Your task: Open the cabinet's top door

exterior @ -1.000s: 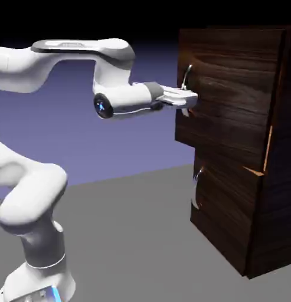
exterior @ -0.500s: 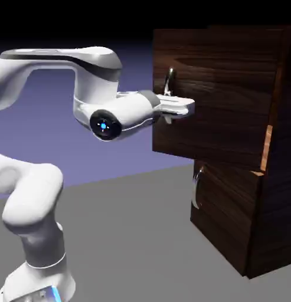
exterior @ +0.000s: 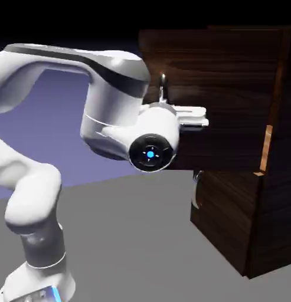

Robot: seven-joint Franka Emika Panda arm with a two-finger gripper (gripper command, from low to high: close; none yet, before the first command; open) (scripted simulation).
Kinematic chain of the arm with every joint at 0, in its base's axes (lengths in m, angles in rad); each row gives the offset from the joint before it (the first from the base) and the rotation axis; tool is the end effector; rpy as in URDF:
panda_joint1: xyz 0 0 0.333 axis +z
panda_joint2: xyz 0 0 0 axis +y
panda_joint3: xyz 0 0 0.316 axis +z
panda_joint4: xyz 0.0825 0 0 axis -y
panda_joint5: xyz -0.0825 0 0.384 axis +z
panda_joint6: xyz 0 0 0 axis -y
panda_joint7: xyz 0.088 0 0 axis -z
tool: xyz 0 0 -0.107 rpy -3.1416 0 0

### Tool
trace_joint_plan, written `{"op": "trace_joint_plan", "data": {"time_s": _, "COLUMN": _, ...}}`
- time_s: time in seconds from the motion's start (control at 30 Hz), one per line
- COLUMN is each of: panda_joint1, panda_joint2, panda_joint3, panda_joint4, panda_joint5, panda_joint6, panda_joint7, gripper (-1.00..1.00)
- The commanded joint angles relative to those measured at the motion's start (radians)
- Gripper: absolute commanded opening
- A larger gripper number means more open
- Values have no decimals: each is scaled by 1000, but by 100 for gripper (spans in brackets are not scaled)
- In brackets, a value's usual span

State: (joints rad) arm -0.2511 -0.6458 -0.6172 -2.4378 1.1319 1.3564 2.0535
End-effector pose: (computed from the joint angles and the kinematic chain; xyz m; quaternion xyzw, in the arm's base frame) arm 0.2681 -0.2107 0.5613 -0.1253 0.6959 0.5807 0.4035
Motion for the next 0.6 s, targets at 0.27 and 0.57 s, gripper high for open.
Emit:
{"op": "trace_joint_plan", "data": {"time_s": 0.27, "panda_joint1": 165, "panda_joint2": 311, "panda_joint3": -267, "panda_joint4": 301, "panda_joint5": -79, "panda_joint6": -391, "panda_joint7": -111, "gripper": -100}}
{"op": "trace_joint_plan", "data": {"time_s": 0.57, "panda_joint1": 191, "panda_joint2": 636, "panda_joint3": -414, "panda_joint4": 546, "panda_joint5": -46, "panda_joint6": -737, "panda_joint7": -262, "gripper": -100}}
